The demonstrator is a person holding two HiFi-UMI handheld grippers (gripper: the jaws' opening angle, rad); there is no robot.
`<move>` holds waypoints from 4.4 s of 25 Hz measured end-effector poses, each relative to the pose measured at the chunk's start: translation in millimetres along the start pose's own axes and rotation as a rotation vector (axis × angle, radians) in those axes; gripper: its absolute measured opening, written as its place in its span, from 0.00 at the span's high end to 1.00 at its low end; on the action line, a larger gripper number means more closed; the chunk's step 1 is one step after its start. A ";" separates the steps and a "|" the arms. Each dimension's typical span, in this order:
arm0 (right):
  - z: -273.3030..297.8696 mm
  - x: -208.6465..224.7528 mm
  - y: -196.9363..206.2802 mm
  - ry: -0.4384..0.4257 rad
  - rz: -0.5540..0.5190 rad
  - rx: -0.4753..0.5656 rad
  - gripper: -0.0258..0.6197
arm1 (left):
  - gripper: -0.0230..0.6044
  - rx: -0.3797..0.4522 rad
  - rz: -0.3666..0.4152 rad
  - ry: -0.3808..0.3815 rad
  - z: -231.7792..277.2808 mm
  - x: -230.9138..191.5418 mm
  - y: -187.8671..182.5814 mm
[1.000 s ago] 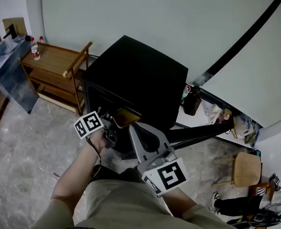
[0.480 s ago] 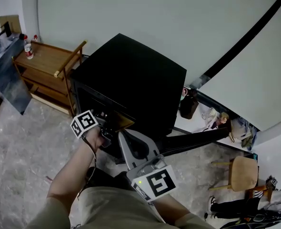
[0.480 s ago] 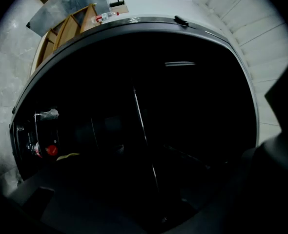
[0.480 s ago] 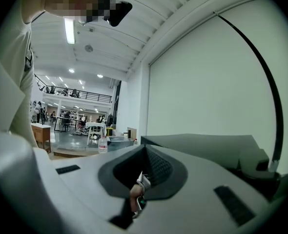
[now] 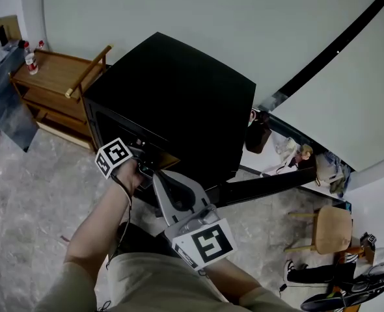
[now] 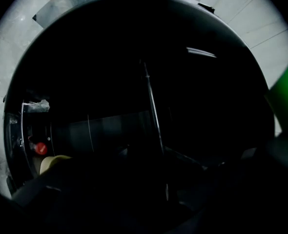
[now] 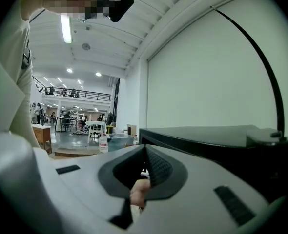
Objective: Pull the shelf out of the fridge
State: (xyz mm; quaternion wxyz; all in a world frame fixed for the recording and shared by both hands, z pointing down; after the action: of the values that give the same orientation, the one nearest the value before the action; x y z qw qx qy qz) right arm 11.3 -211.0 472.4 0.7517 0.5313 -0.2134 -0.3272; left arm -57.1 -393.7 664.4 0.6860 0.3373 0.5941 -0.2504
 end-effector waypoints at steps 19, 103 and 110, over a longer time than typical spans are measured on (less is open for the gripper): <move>-9.7 2.3 17.1 -0.011 0.031 -0.066 0.97 | 0.94 0.008 -0.119 0.052 7.5 11.9 6.3; -40.5 -92.3 -123.7 -0.372 -0.116 -0.042 0.96 | 0.94 0.325 -0.078 0.232 -374.3 184.2 46.3; -46.3 -95.9 -168.2 -0.387 -0.102 0.059 0.96 | 0.94 0.408 0.005 0.273 -400.1 258.7 9.2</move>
State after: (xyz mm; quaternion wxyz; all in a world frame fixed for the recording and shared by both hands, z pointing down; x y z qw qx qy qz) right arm -69.0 -148.7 301.2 0.6633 0.4902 -0.3362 -0.4545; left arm -265.1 -68.8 384.7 0.5176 0.5012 0.6175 -0.3157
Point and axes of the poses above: the fingertips, and each gripper's own axes: z forward along the fingers, x to its right, y out of its underside, the point moved 3 cm from there along -z, backward along the fingers, and after that the axes turned 14 degrees about -x, right-handed, at the moved point
